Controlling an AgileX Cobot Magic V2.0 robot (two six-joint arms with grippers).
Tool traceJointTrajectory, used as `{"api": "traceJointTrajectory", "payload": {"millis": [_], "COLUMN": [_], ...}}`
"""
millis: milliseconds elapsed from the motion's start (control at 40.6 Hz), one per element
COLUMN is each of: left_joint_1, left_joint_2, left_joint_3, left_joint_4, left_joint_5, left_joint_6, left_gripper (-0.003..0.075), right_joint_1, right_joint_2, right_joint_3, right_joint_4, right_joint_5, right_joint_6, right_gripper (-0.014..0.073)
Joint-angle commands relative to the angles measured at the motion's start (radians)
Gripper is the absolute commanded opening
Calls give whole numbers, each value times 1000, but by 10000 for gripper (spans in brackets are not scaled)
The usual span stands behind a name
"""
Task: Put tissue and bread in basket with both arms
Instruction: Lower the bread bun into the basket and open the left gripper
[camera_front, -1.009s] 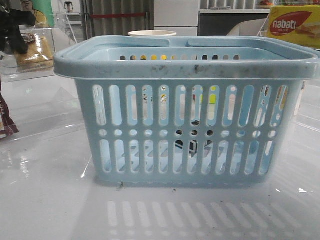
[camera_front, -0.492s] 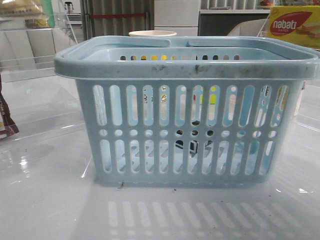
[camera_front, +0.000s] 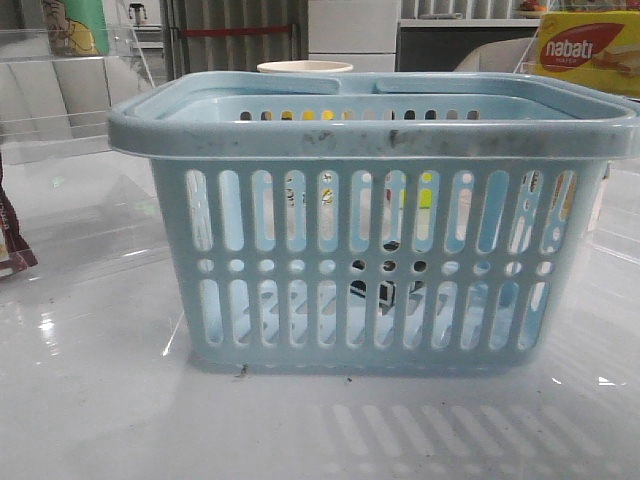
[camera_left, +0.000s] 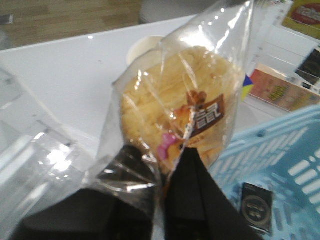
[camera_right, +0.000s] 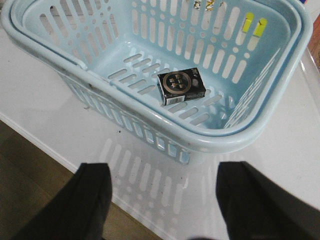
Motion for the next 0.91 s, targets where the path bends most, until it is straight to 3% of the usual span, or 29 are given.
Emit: {"api": "traceJointTrajectory", "payload": {"millis": [0, 295, 542, 615, 812, 886], "left_joint_1": [-82, -255, -290, -290, -286, -286], "left_joint_2": [-43, 44, 160, 176, 176, 168], "left_joint_3": [1, 89, 89, 89, 89, 87], "left_joint_4": [-28, -28, -26, -24, -24, -12], "left_joint_5": [-60, -70, -114, -134, -148, -143], "left_joint_6": [20, 22, 22, 22, 22, 22], "left_gripper": [92, 92, 97, 134, 375, 432], "right_joint_1": [-1, -1, -1, -1, -1, -1], "right_joint_2": [-5, -5, -5, -5, -5, -5], "right_joint_3": [-29, -29, -29, -29, -29, -29], "right_joint_4": [-10, -10, -10, -10, -10, -10], "right_joint_5": [-71, -71, -71, -71, -71, -71], "right_joint_6": [-1, -1, -1, -1, -1, -1], "right_gripper": [549, 549, 549, 549, 549, 549]}}
